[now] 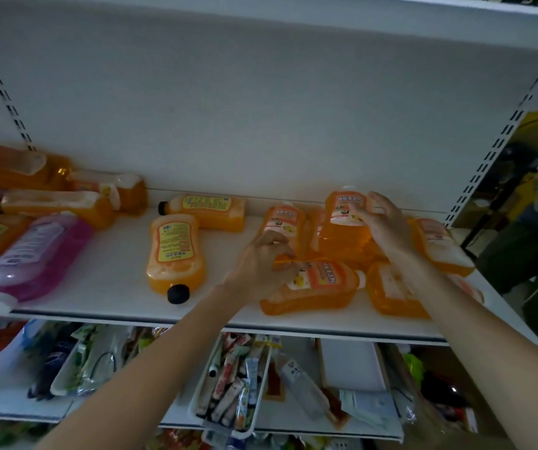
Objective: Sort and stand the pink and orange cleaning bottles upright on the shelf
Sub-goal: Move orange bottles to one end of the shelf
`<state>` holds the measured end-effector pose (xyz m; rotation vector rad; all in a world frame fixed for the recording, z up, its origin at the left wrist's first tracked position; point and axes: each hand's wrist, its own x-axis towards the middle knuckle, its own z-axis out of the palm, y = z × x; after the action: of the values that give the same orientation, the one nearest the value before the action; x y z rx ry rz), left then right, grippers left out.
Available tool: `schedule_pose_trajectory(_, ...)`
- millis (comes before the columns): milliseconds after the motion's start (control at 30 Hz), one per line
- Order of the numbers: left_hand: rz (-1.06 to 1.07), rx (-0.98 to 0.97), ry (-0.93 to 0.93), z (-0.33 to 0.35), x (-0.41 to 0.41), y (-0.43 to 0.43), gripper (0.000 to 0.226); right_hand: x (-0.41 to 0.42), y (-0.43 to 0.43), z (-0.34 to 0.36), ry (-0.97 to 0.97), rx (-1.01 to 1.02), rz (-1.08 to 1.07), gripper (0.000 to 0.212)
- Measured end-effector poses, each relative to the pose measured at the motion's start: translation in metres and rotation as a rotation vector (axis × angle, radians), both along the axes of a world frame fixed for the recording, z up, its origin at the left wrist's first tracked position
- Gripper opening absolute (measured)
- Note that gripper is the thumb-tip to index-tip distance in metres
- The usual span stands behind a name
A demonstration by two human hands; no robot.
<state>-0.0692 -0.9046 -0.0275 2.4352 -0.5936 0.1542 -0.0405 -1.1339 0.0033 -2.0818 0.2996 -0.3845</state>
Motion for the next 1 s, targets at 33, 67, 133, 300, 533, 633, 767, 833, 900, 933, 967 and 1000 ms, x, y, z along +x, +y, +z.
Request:
schedule_pose_trajectory(33, 0.002, -0.001, 0.007, 0.000, -0.001, 0.000, 0.030, 0.002, -0.002, 0.001, 0.018, 0.017, -0.004, 0.072)
schedule_pose_trajectory(67, 0.004, -0.004, 0.010, -0.001, -0.001, 0.001, 0.030, 0.002, -0.004, 0.002, 0.028, 0.019, -0.001, 0.070)
schedule_pose_trajectory(133, 0.009, -0.003, 0.009, -0.001, -0.001, 0.000, 0.030, 0.003, -0.010, 0.005, 0.051, -0.024, -0.014, 0.065)
schedule_pose_trajectory(300, 0.023, -0.029, 0.012, -0.001, 0.000, 0.000, 0.029, 0.006, -0.028, 0.007, 0.059, -0.030, -0.104, 0.062)
schedule_pose_trajectory(533, 0.035, -0.065, -0.098, 0.001, -0.002, 0.009, 0.019, 0.011, -0.023, 0.028, 0.167, -0.430, -0.008, 0.038)
schedule_pose_trajectory(633, 0.061, -0.103, -0.171, 0.005, -0.002, 0.027, 0.015, 0.016, -0.004, 0.038, 0.142, -0.695, -0.052, 0.031)
schedule_pose_trajectory(767, 0.190, -0.122, -0.254, 0.014, -0.002, 0.063, 0.014, 0.020, 0.061, 0.031, -0.137, -0.748, 0.166, 0.042)
schedule_pose_trajectory(833, 0.228, -0.143, -0.258, 0.015, 0.000, 0.088, 0.017, 0.015, 0.102, 0.027, -0.204, -0.745, 0.361, 0.044)
schedule_pose_trajectory(900, 0.281, -0.156, -0.245, 0.013, 0.000, 0.116, 0.015, 0.010, 0.139, 0.022, -0.233, -0.767, 0.574, 0.051)
schedule_pose_trajectory(933, 0.314, -0.153, -0.221, 0.012, -0.002, 0.129, 0.012, 0.008, 0.156, 0.020, -0.229, -0.792, 0.684, 0.057)
schedule_pose_trajectory(967, 0.346, -0.135, -0.207, 0.010, -0.004, 0.142, 0.013, 0.007, 0.172, 0.017, -0.207, -0.841, 0.795, 0.063)
schedule_pose_trajectory(1000, 0.371, -0.121, -0.206, 0.007, -0.005, 0.155, 0.016, 0.007, 0.187, 0.013, -0.174, -0.922, 0.898, 0.069)
